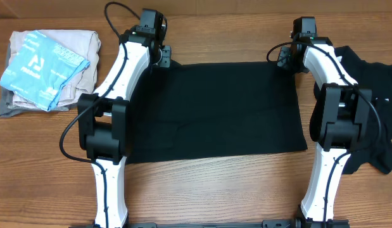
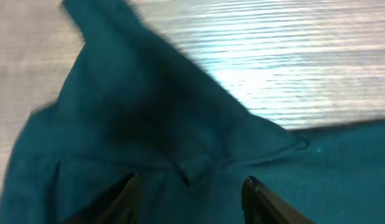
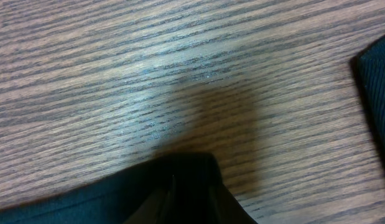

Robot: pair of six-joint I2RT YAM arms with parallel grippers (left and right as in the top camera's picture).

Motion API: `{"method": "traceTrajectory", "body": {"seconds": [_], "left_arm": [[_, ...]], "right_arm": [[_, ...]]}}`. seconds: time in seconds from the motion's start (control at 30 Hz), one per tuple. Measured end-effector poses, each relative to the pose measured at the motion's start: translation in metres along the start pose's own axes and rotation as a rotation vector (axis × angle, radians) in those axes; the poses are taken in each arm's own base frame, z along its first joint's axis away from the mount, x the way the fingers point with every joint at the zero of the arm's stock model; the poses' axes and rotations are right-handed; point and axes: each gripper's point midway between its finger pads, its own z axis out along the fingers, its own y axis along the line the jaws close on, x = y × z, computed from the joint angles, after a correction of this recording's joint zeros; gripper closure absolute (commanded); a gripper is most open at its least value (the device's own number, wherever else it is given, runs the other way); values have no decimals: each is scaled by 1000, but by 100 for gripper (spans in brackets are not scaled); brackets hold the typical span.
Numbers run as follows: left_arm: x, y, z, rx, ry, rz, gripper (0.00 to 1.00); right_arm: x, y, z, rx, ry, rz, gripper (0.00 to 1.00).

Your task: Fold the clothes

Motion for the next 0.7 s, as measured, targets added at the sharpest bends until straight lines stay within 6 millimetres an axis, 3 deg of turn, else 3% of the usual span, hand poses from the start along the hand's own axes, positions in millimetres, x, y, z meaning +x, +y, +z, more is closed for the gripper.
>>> {"method": "traceTrajectory", "body": {"seconds": [0.27, 0.53, 0.7], "left_arm": [[-3, 9, 1, 57, 18, -366, 47], [2, 20, 24, 106, 69, -525, 50], [-10, 29, 27, 139, 41, -604, 56]], "right_arm": [[0, 0, 0, 0, 0, 0, 80], [0, 0, 0, 0, 1, 0, 80], [0, 0, 0, 0, 1, 0, 80]]}}
